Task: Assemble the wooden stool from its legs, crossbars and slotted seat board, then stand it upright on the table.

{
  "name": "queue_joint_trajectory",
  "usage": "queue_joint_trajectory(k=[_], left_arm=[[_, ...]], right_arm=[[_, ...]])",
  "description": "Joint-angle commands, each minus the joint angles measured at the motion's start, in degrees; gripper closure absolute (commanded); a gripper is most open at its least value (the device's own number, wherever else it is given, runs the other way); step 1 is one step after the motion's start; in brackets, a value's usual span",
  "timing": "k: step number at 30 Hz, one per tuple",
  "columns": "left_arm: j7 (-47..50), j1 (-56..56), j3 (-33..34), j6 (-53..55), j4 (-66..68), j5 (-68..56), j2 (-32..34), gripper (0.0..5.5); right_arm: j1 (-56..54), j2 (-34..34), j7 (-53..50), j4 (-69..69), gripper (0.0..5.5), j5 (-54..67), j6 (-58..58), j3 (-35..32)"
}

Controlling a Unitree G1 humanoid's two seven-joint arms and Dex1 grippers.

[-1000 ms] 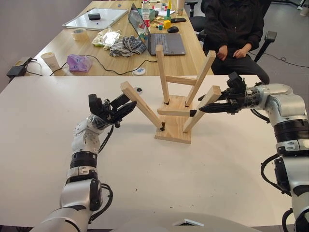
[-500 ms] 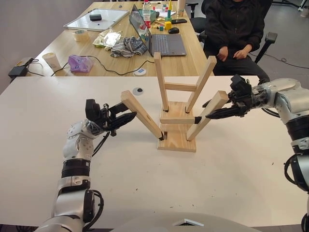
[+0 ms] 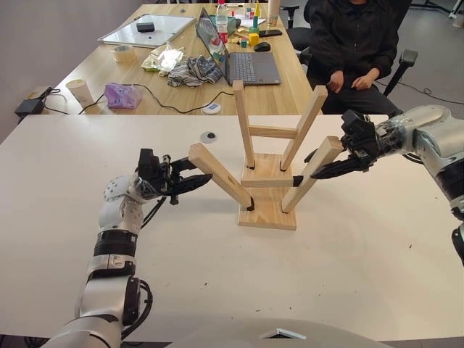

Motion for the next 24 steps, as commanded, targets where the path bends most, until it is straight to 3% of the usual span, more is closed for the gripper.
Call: queue_joint_trajectory(k=[1,6,11,17,24], left_arm=[[-0.38,-0.69,-4.69,3.98,0.31,3.53,1.80,3.51],[0.65,-2.13,-6.52,12.50,-3.33,2.86,5.36,3.51],[3.89,-3.64,-7.67,16.04,-5.77,3.26,4.64,3.51],[5.05,-5.37,-7.07,15.55,-8.42,3.39,5.65,3.51],[5.21,-3.29,-7.73,5.17,-8.97,6.91,3.91,3.51]], right_arm=[[3.91,-0.49,1.63,-2.35,3.15,-0.42,1.83,3.22],[6.75,-1.06,1.63,-3.88,3.15,-0.22,2.01,1.59],[9.73,-0.59,1.62,-5.35,3.15,-1.14,2.45,-1.13],[12.28,-0.56,1.61,-6.99,3.15,-1.99,3.24,-3.98],[12.94,-0.19,1.61,-7.66,3.15,-2.89,3.75,-5.12]])
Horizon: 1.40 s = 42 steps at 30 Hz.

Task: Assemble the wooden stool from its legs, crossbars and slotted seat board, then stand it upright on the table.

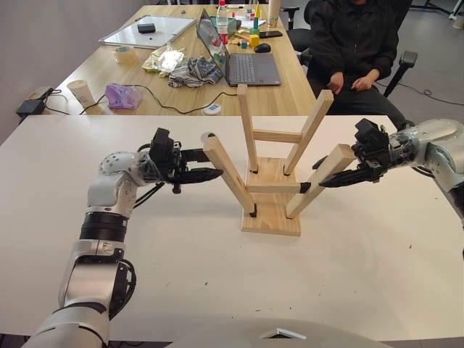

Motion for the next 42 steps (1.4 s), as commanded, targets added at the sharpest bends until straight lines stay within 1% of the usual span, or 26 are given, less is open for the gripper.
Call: queue_joint_trajectory(k=[1,3,7,12,17,20,27,37,42], left_arm=[[1.83,1.20,-1.58,-4.93,-1.01,3.67,-2.01,3.51],[2.81,1.18,-1.64,-5.37,-1.49,3.69,-2.48,3.51],[5.89,3.70,-2.68,-4.02,-8.27,3.44,-2.87,3.51],[6.19,4.09,-5.90,-4.44,-14.54,5.15,-2.21,3.51],[5.54,1.20,-4.17,-6.07,-8.07,5.40,-1.54,3.51],[4.81,-0.65,-4.84,-5.53,-6.81,6.01,-1.15,3.51],[6.06,-0.44,-9.26,-1.89,-12.28,6.18,-3.05,3.51],[10.51,0.07,-11.42,1.40,-16.51,5.68,-5.44,3.51],[10.26,1.13,-13.42,1.18,-18.05,6.36,-6.17,3.51]], right_arm=[[3.74,1.94,1.83,-0.94,3.15,-3.31,3.11,3.49],[3.67,2.01,1.83,-0.85,3.15,-3.53,3.13,3.45],[4.13,1.93,1.83,-0.98,3.15,-3.75,2.98,3.20],[4.57,1.88,1.82,-1.28,3.15,-3.84,3.23,2.79],[5.17,1.93,1.82,-1.88,3.15,-4.04,3.64,2.33],[5.42,1.76,1.83,-2.17,3.15,-4.01,3.70,2.38],[6.00,1.81,1.83,-2.98,3.15,-4.26,3.44,2.24],[6.57,1.84,1.83,-4.46,3.15,-4.17,3.63,2.14],[7.26,1.92,1.81,-5.05,3.15,-4.52,3.79,1.49]])
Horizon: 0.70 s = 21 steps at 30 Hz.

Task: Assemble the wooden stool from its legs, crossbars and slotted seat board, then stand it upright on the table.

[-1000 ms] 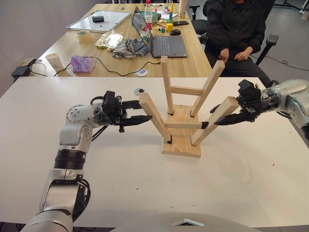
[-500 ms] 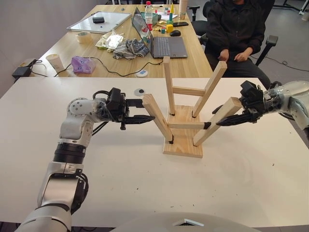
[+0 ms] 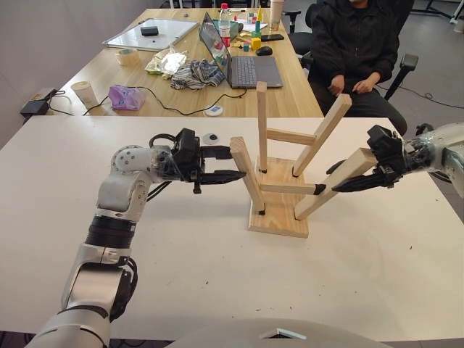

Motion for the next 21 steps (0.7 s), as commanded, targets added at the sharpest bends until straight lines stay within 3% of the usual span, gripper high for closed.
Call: queue_joint_trajectory(k=[1,14,21], left_arm=[[-1.11,-0.29,-7.23,-0.83,-2.36,2.94,-4.36,3.51],[-0.75,-4.58,-6.84,2.51,-3.68,4.34,1.43,3.51],[5.98,-4.19,-8.87,5.20,-8.86,6.34,-1.43,3.51]], right_arm=[[3.86,5.62,1.56,-3.64,3.15,-0.87,2.86,3.97],[5.89,6.65,1.58,-5.07,3.15,-2.32,3.92,0.82],[5.63,7.26,1.59,-4.87,3.15,-3.52,4.08,0.50]])
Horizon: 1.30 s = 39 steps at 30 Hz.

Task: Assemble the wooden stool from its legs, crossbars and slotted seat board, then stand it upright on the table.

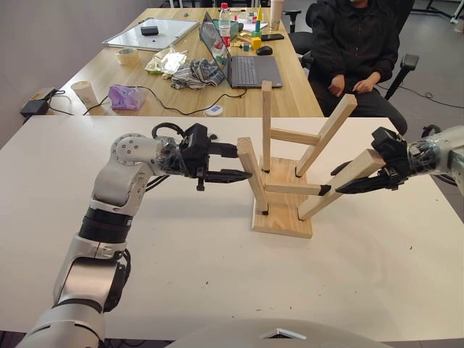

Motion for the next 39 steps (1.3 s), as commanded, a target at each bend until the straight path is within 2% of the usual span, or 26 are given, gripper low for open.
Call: queue_joint_trajectory(k=[1,7,13,15,19,23,28,39], left_arm=[[2.54,-0.63,-6.79,-0.53,-4.25,4.40,-4.35,3.51],[-2.85,-2.43,-6.92,-1.29,-2.38,5.51,1.14,3.51],[-3.10,-4.00,-6.36,-1.30,-2.09,4.95,1.44,3.51],[-1.99,-3.50,-4.52,-0.60,-1.82,4.01,1.78,3.51],[2.30,-0.94,3.46,2.69,-2.96,-3.17,0.06,3.51],[0.18,4.86,7.68,-6.09,1.03,-3.22,-0.65,3.51],[-5.07,7.61,6.32,-16.21,6.20,-0.94,-0.38,3.51],[-5.49,8.41,6.20,-8.52,3.55,-2.35,4.18,3.51]], right_arm=[[2.78,7.42,1.87,-2.49,3.15,-1.00,2.14,4.84],[3.29,7.59,1.86,-2.72,3.15,-1.13,2.51,4.15],[4.55,8.54,1.77,-3.47,3.15,-1.97,3.18,2.63],[4.69,8.66,1.77,-3.51,3.15,-2.17,3.25,2.32],[5.18,9.06,1.81,-3.41,3.15,-2.77,3.27,1.59],[5.01,9.20,1.83,-3.37,3.15,-3.00,3.31,1.56],[4.95,9.03,1.79,-3.49,3.15,-2.98,3.29,1.76],[5.64,8.92,1.82,-3.38,3.15,-3.53,2.83,1.18]])
